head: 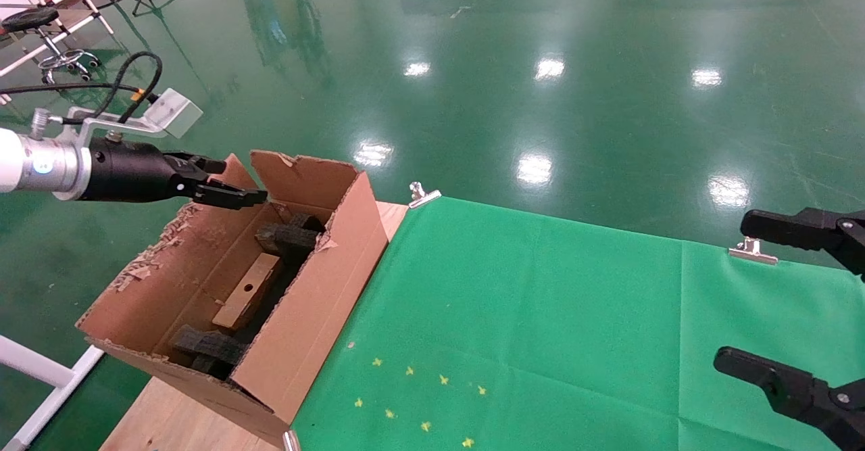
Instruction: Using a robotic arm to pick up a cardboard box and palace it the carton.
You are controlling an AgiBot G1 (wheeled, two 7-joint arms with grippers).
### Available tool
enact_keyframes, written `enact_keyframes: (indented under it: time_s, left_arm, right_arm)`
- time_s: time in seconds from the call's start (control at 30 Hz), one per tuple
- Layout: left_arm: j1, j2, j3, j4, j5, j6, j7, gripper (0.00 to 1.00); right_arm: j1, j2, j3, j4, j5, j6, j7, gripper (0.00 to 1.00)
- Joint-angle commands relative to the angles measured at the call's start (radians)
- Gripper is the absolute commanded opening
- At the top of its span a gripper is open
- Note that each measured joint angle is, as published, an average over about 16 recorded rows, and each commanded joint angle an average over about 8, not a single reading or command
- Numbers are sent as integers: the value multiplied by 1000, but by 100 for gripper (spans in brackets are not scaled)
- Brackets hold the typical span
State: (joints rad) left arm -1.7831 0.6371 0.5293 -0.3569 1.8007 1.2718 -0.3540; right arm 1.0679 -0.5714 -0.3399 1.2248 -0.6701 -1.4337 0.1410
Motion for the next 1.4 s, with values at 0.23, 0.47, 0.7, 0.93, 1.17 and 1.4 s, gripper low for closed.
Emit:
enact_keyframes:
  time_s: [0.23,0.47,0.7,0.93,1.17,1.4]
  left_arm:
    - [3,6,2,15,6,-22,6,100]
    - [42,5,-12,-35,-53,-12,16,100]
    - [116,2,-38,-134,-166,14,33,100]
    - [198,-2,-67,-244,-291,44,51,100]
    - [285,-6,-99,-361,-424,74,71,100]
    - [372,-10,-130,-477,-557,105,91,100]
  right_arm:
    - [0,0,0,0,0,0,0,100]
    - [0,0,0,0,0,0,0,100]
    - [0,0,0,0,0,0,0,100]
    - [0,0,0,0,0,0,0,100]
    - [0,0,0,0,0,0,0,100]
    - [0,0,0,0,0,0,0,100]
